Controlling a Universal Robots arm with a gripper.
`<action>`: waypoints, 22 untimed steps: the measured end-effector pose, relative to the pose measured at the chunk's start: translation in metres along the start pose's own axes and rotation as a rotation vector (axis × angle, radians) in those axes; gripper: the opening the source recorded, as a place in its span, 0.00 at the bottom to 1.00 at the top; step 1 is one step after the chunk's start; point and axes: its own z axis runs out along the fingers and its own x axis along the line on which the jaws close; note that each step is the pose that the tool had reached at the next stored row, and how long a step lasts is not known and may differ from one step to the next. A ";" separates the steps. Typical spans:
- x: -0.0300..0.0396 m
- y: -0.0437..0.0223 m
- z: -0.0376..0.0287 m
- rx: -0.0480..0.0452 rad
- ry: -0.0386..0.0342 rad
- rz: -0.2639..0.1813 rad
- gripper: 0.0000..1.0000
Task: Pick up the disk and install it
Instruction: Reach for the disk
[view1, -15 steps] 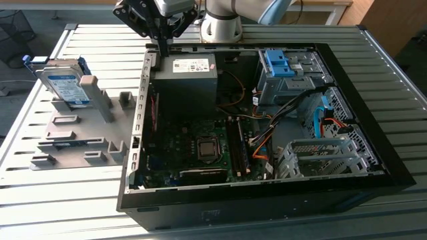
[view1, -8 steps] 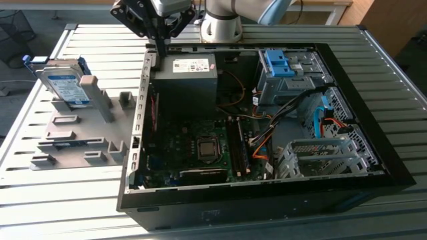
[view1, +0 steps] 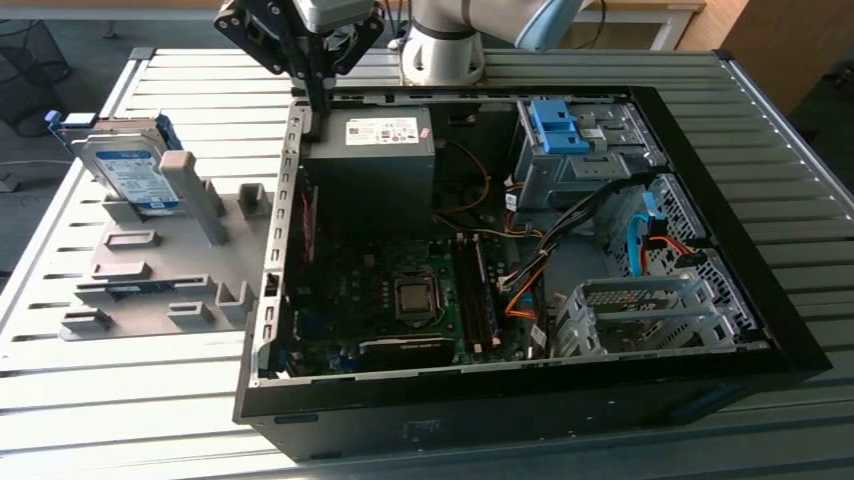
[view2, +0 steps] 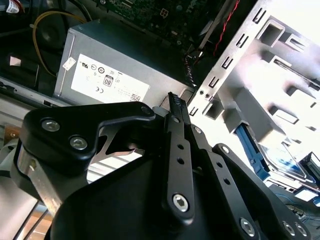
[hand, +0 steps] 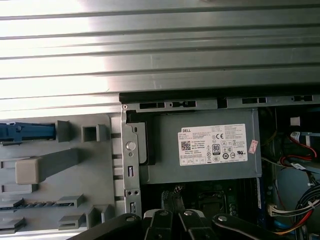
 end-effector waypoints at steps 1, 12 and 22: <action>0.0001 0.0000 0.0000 -0.0001 -0.0001 0.000 0.11; 0.0062 0.0000 0.0001 -0.0001 -0.0001 0.000 0.11; 0.0066 0.0000 0.0001 -0.0001 -0.0001 0.000 0.11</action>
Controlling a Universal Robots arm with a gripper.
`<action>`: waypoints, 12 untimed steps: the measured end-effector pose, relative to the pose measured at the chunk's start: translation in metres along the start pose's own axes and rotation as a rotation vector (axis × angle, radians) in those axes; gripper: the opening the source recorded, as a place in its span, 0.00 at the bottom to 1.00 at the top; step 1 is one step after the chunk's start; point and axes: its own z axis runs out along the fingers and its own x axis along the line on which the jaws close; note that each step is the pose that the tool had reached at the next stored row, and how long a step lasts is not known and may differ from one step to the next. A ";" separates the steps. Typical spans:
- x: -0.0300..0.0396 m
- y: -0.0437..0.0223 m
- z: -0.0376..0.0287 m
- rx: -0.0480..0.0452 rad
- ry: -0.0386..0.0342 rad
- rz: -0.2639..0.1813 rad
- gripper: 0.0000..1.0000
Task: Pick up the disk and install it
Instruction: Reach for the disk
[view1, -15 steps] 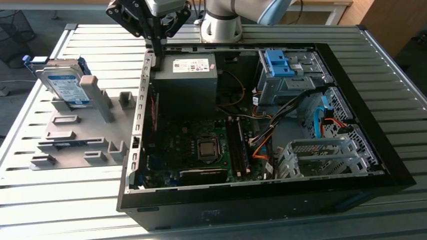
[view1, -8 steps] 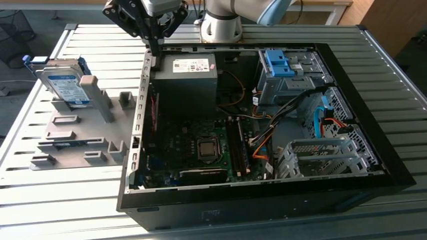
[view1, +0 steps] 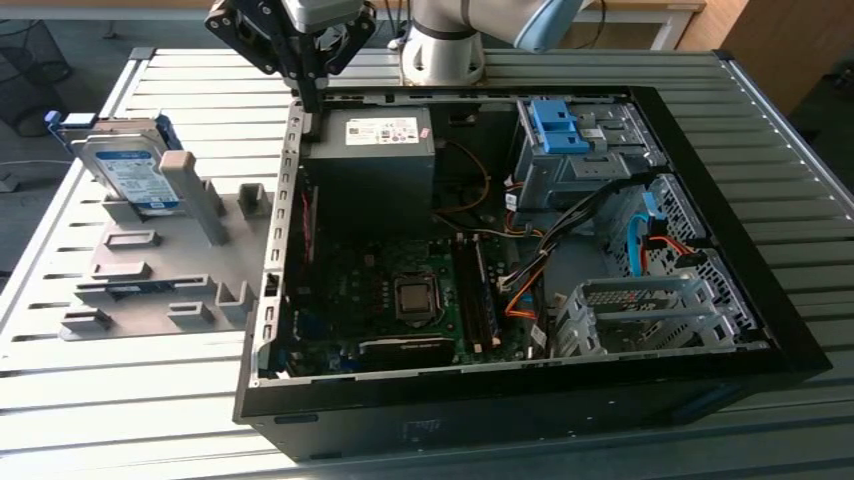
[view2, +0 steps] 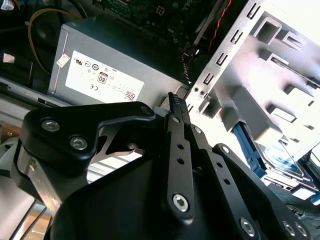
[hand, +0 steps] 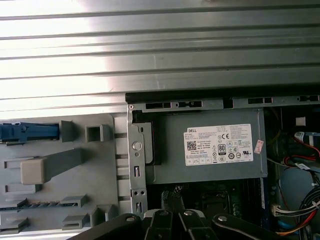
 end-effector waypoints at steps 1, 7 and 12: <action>0.0000 0.0000 0.0000 0.0000 0.0000 0.000 0.11; 0.0067 -0.0005 0.0002 0.0000 0.0002 0.000 0.11; 0.0083 -0.0007 0.0004 0.0001 0.0003 0.000 0.11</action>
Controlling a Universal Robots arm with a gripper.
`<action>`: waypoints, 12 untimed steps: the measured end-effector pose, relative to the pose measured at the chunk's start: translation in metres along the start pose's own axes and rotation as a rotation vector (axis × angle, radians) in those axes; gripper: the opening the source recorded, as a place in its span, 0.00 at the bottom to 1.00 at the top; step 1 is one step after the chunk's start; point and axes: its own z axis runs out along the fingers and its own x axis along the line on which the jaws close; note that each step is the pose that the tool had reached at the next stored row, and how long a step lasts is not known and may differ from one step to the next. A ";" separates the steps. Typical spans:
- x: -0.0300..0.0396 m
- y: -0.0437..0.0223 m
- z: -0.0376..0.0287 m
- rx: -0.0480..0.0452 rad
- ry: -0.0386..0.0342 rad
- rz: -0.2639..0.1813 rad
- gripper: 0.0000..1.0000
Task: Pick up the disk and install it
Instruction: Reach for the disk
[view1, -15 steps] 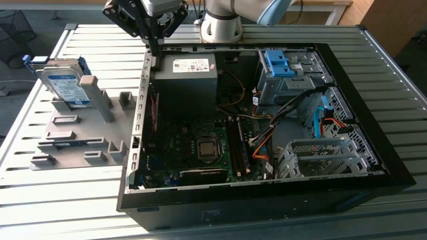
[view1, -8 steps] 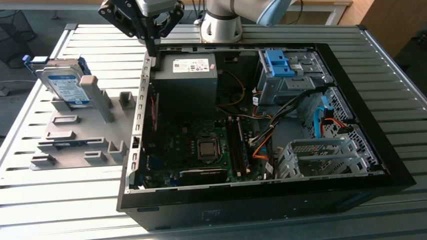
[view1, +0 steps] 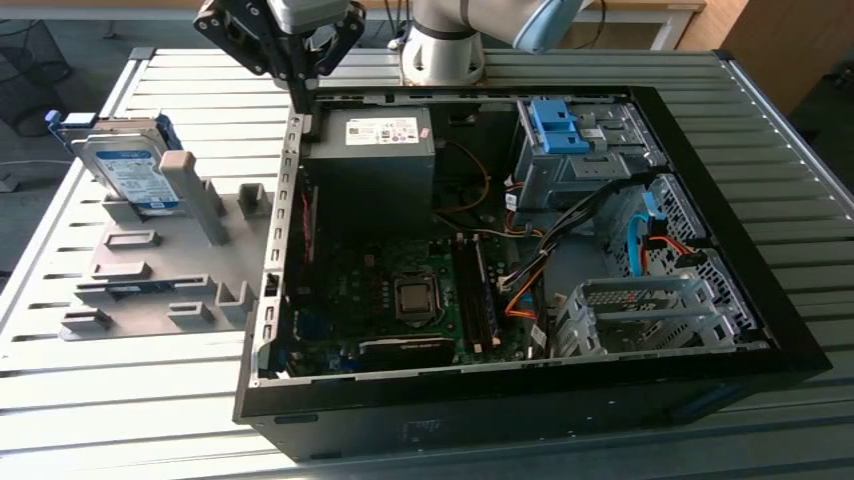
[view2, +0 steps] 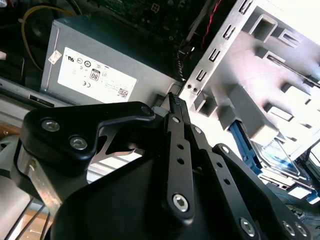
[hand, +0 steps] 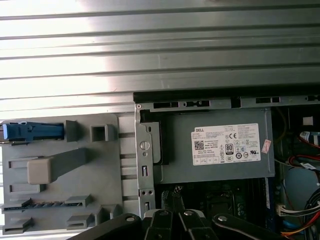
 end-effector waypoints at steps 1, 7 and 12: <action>0.0002 0.0000 0.0001 0.0000 -0.0001 0.000 0.11; 0.0013 -0.0001 0.0003 0.0000 -0.0001 0.000 0.11; 0.0027 -0.0002 0.0004 0.0000 0.0000 0.000 0.11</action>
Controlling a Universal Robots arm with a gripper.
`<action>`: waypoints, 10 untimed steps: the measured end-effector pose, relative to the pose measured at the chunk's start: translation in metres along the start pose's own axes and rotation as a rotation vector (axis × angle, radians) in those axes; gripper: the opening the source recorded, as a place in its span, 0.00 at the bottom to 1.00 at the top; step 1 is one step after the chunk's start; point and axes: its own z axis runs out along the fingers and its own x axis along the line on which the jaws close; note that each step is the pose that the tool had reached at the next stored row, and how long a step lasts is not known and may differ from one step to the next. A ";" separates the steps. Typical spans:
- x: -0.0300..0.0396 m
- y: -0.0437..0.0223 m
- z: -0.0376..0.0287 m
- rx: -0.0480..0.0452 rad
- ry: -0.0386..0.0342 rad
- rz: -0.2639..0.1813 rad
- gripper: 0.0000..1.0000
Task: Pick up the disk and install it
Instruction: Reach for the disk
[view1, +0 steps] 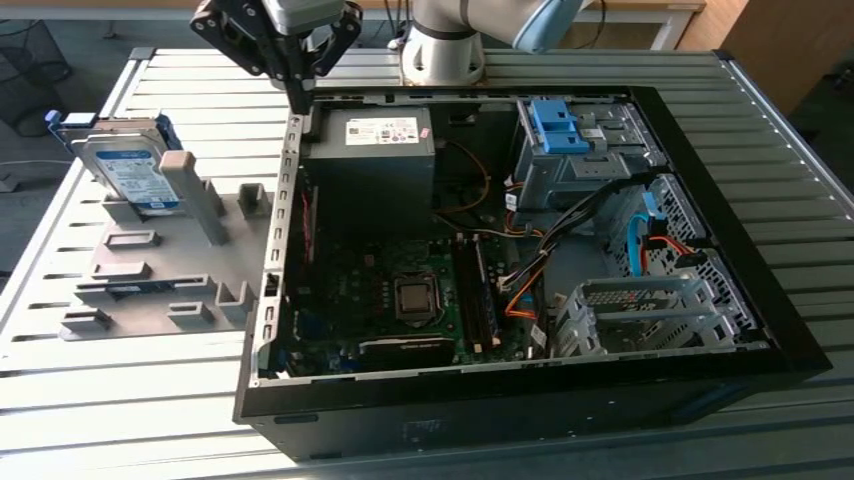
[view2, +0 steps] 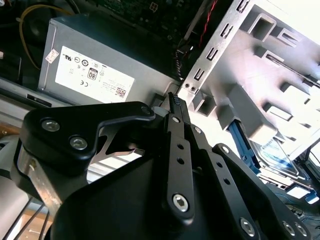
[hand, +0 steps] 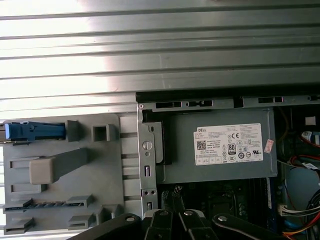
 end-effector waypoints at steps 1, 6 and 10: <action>0.0003 0.0000 0.0000 0.0000 0.0000 0.000 0.11; 0.0058 -0.0005 0.0014 0.0000 0.0000 0.000 0.11; 0.0105 -0.0010 0.0033 0.0000 0.0000 0.000 0.11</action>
